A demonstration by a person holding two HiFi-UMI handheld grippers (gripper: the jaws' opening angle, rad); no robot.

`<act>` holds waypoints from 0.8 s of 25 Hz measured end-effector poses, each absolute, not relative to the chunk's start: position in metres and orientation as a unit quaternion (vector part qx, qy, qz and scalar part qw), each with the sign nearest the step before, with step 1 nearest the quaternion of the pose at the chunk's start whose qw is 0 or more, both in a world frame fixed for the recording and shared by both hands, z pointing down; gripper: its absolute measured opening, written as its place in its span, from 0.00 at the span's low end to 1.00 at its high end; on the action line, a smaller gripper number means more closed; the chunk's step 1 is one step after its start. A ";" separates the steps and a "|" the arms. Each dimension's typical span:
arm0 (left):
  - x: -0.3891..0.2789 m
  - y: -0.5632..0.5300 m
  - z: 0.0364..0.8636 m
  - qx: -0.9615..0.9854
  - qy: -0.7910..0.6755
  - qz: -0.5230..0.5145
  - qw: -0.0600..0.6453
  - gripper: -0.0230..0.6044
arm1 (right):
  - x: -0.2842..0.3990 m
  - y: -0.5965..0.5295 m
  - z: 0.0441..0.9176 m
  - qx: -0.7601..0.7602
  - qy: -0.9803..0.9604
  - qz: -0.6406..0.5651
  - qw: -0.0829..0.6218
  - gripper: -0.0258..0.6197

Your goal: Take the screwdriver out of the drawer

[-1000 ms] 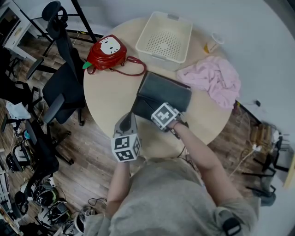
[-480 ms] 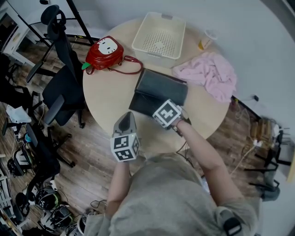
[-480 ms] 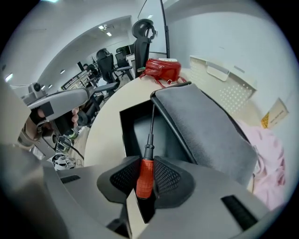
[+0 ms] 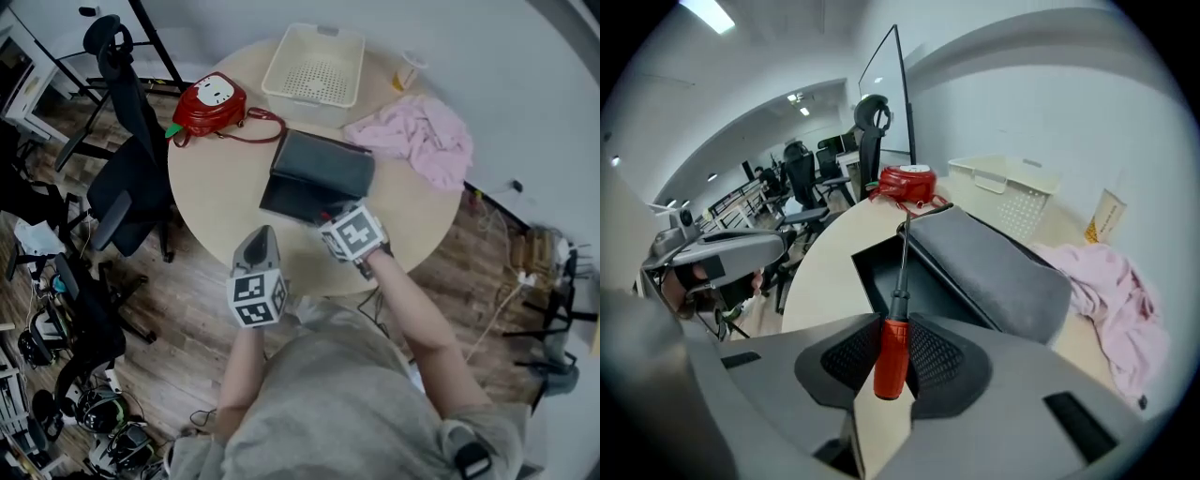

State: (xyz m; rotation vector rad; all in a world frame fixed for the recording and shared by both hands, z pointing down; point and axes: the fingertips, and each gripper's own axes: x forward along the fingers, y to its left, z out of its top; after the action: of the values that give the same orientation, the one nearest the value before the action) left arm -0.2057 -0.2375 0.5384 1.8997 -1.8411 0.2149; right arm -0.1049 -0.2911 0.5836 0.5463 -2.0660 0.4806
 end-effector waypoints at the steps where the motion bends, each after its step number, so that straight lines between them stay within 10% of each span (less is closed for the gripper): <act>1: -0.202 -0.234 0.538 0.697 -0.671 0.079 0.240 0.04 | -0.104 -0.288 0.581 0.230 -0.843 0.196 0.445 0.18; 20: -0.141 -0.141 0.538 0.726 -0.644 0.081 0.228 0.04 | -0.014 -0.197 0.574 0.371 -0.864 0.168 0.298 0.18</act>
State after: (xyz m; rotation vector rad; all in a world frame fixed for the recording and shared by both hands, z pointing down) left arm -0.1411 -0.1410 0.5385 1.9993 -1.7724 0.2228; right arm -0.0138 -0.1972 0.5739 0.9845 -2.2946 0.4460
